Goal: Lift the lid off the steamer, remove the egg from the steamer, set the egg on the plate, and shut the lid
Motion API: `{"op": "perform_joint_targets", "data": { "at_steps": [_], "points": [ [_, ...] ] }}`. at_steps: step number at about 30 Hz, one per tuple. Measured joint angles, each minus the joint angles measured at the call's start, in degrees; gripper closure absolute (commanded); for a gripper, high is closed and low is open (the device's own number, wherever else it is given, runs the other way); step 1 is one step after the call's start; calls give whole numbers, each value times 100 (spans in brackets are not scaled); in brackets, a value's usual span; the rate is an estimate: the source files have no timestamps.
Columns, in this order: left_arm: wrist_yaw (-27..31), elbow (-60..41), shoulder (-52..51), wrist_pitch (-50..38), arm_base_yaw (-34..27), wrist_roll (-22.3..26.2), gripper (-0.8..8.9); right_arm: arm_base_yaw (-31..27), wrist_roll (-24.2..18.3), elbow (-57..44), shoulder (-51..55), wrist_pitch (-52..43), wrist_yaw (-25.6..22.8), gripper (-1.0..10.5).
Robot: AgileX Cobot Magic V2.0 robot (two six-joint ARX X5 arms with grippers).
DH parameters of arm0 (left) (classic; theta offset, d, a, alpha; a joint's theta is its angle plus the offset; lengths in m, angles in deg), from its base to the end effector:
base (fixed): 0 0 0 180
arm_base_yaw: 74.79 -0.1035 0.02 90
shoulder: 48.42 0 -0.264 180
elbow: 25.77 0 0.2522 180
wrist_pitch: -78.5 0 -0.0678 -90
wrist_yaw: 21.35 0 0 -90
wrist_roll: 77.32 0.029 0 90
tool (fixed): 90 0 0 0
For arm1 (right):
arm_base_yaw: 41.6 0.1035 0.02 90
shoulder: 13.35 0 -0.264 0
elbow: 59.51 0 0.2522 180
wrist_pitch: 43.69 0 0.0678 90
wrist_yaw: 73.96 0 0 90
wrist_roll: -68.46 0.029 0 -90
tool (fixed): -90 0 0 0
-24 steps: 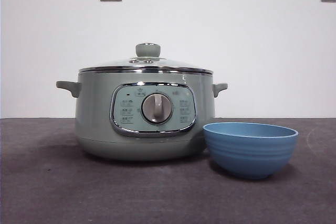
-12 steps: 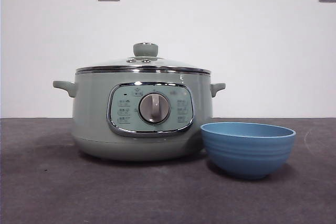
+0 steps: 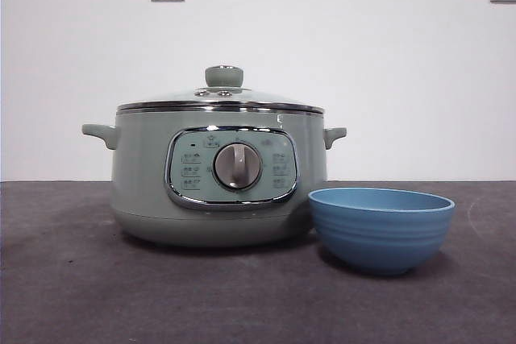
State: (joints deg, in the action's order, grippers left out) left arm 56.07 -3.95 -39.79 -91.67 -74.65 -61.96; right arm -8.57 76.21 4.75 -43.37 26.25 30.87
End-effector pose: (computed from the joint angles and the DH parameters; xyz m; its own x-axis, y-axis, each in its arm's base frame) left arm 0.1005 -0.0066 0.2063 0.9738 -0.2202 0.0572 0.1964 0.9407 0.2767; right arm 0.0611 0.0486 0.3216 0.5186 0.6425 -0.5641 -0.6288 0.7337 0.2575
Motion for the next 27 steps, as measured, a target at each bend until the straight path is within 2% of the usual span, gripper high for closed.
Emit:
{"op": "perform_joint_targets", "data": {
  "at_steps": [4, 7, 10, 14, 27],
  "points": [
    [422, -691, -341, -162, 0, -535, 817, 0, 2, 0, 0, 0, 0, 946],
    [706, -708, -490, 98, 0, -787, 817, 0, 0, 0, -2, 0, 0, 946],
    [796, -708, -654, 487, -4, -887, 817, 0, 0, 0, 0, 0, 0, 946],
    [796, -708, -833, 1438, -4, -973, 817, 0, 2, 0, 0, -2, 0, 946],
    [793, -708, -835, 1423, -4, -1200, 817, 0, 2, 0, -2, 0, 0, 946]
  ]
}}
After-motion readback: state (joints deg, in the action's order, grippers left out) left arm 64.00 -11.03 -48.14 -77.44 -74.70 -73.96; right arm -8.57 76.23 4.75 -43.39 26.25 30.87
